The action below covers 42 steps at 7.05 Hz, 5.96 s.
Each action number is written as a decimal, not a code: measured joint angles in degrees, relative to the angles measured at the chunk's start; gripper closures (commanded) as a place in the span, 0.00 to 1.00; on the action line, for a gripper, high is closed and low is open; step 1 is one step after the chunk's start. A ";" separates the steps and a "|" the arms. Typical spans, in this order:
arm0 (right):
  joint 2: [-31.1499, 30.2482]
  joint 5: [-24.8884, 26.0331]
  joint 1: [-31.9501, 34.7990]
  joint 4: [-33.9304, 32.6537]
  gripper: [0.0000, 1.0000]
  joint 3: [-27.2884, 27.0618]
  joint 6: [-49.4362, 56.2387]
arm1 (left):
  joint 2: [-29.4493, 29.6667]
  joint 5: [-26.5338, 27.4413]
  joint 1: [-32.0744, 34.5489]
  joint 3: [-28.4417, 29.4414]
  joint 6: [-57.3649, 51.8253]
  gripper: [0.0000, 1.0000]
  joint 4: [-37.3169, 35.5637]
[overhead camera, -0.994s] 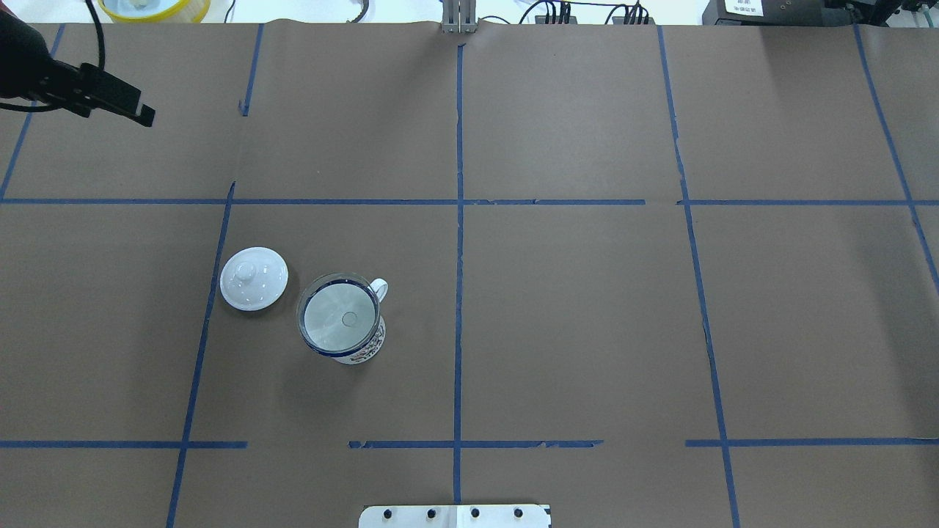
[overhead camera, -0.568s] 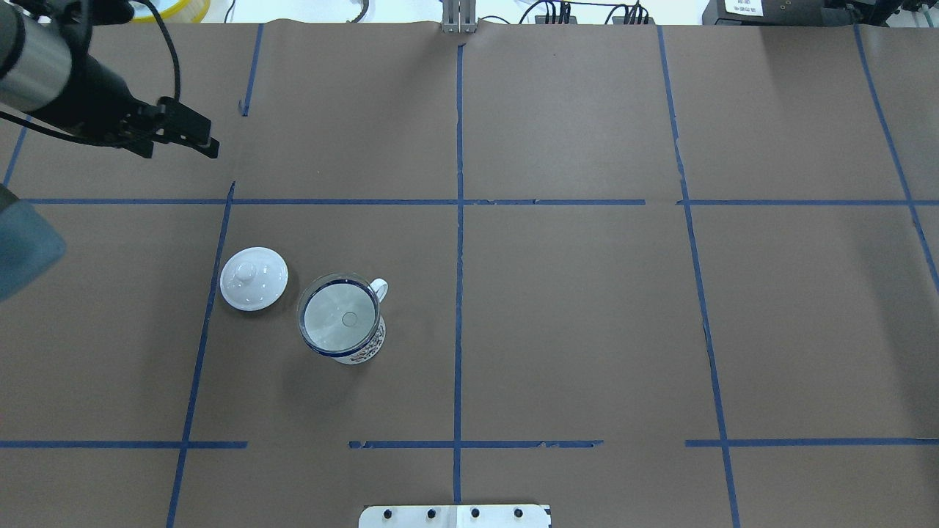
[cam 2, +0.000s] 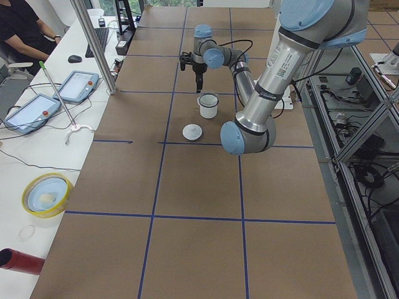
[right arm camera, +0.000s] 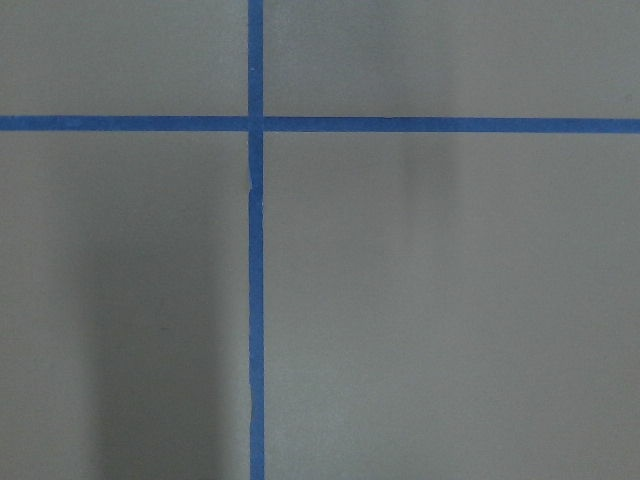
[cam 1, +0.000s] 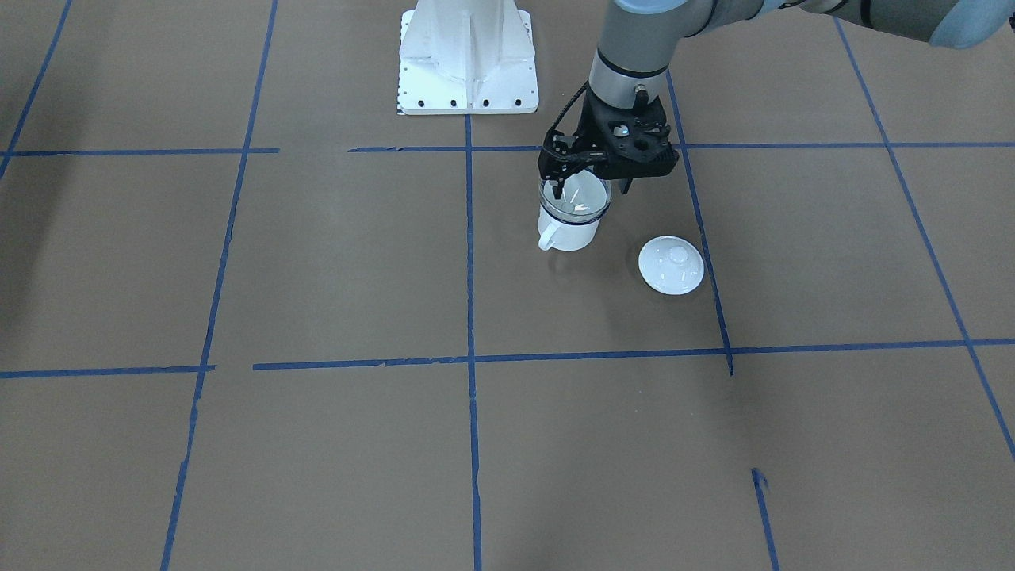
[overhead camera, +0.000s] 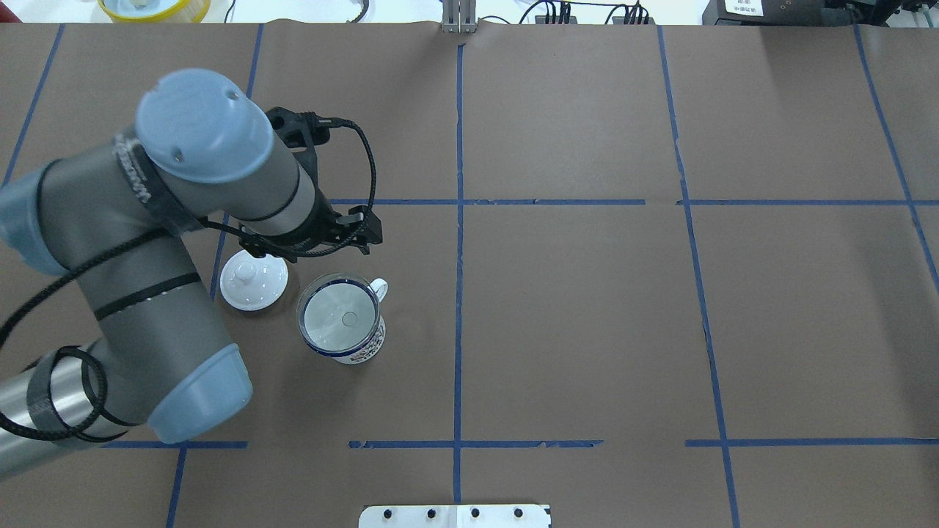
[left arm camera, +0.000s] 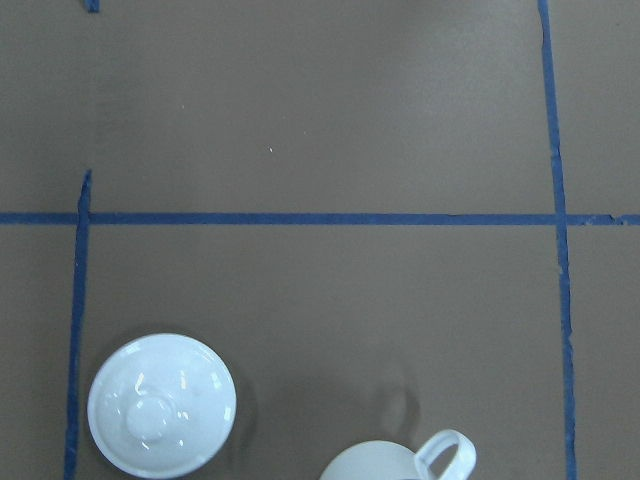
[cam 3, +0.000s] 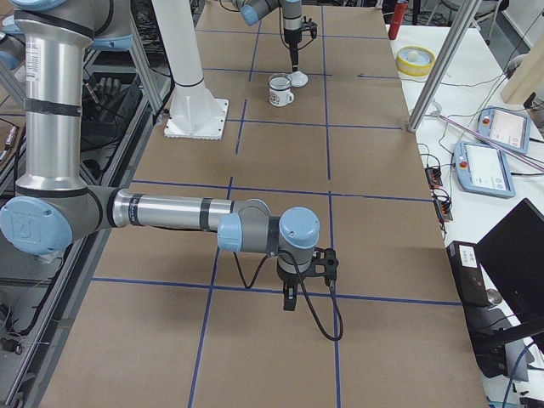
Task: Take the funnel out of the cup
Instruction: 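Move the left gripper over the clear funnel in the white mug, then lower the left gripper and close it on the funnel's stem, then lift the clear funnel up out of the mug with the left gripper, then carry the funnel farther from the robot, set it down, open left gripper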
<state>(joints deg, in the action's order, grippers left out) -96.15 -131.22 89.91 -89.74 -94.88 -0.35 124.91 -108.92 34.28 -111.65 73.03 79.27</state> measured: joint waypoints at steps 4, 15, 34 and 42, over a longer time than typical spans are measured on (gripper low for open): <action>0.00 0.00 0.00 0.00 0.00 0.00 0.00 | 0.02 1.24 -4.34 5.24 4.70 0.05 6.73; 0.00 0.00 0.00 0.00 0.00 0.01 0.00 | -0.59 -0.87 -5.23 2.98 7.53 1.00 5.62; 0.00 0.00 0.00 0.00 0.00 0.04 0.00 | -3.07 48.94 1.50 32.77 66.55 1.00 54.02; 0.00 0.00 0.00 0.00 0.00 0.01 0.00 | -2.71 49.34 1.18 34.91 54.57 0.00 53.32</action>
<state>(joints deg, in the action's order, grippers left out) -96.15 -131.22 89.91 -89.74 -94.87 -0.35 122.20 -59.58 35.46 -76.74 127.60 132.59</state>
